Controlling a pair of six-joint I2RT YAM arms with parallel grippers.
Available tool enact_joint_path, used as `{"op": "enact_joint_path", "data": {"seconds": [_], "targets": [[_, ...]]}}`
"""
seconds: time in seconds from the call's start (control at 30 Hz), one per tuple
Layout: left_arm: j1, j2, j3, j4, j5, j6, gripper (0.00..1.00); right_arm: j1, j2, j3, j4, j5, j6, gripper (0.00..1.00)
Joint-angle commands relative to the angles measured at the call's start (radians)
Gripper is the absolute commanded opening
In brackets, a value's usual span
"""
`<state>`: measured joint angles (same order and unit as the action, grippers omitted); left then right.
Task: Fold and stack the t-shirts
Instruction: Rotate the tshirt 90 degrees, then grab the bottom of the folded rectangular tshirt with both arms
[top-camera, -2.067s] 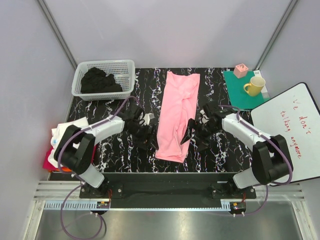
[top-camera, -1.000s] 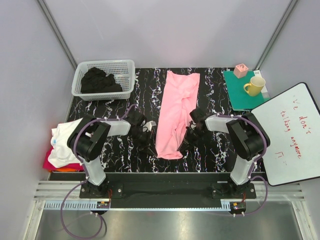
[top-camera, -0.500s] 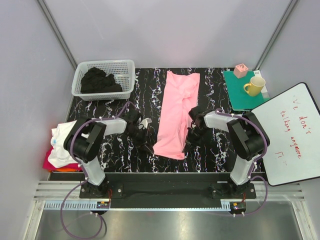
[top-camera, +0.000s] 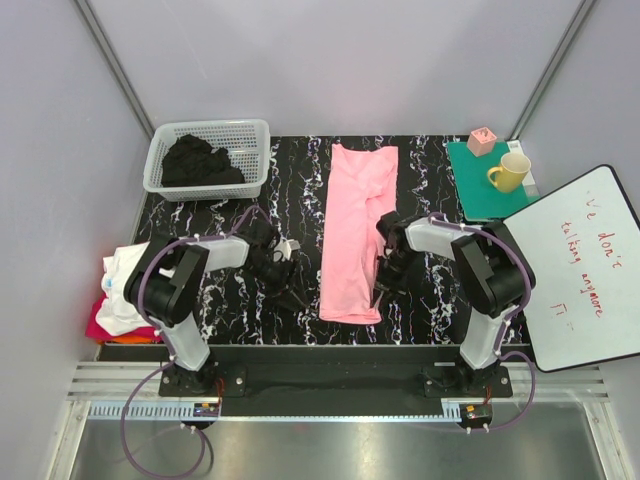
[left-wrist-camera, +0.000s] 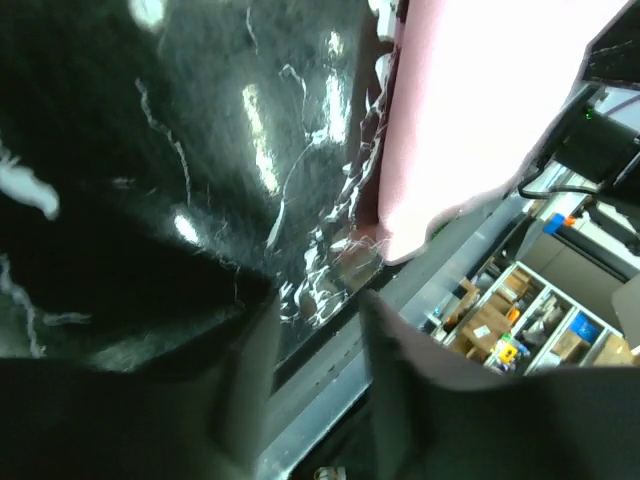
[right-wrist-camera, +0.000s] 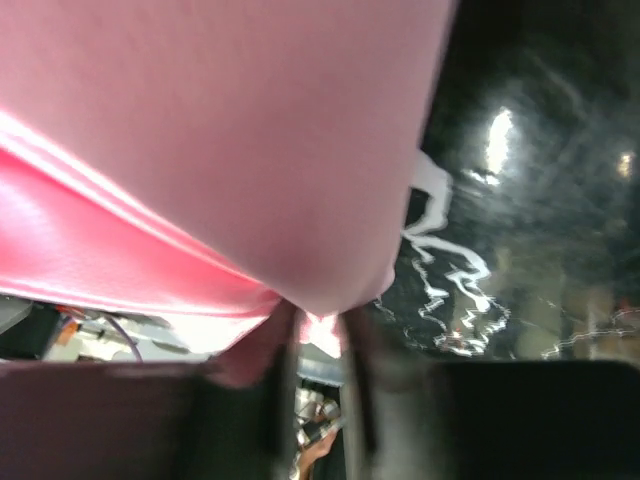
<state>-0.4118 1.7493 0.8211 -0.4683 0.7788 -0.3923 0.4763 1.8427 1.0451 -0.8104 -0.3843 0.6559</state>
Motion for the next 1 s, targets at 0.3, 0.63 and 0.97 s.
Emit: {"op": "enact_joint_path", "data": {"seconds": [0.3, 0.63, 0.97], "targets": [[0.008, 0.036, 0.088, -0.061, -0.072, 0.036, 0.56, -0.007, -0.082, -0.02, -0.085, 0.088, -0.026, 0.48], [-0.056, 0.102, 0.194, -0.059, -0.05, 0.009, 0.64, -0.005, -0.263, -0.033, -0.113, 0.101, 0.013, 0.54], [-0.122, 0.127, 0.197, -0.036, -0.069, -0.023, 0.51, -0.004, -0.234, -0.132, -0.108, 0.127, 0.008, 0.57]]}}
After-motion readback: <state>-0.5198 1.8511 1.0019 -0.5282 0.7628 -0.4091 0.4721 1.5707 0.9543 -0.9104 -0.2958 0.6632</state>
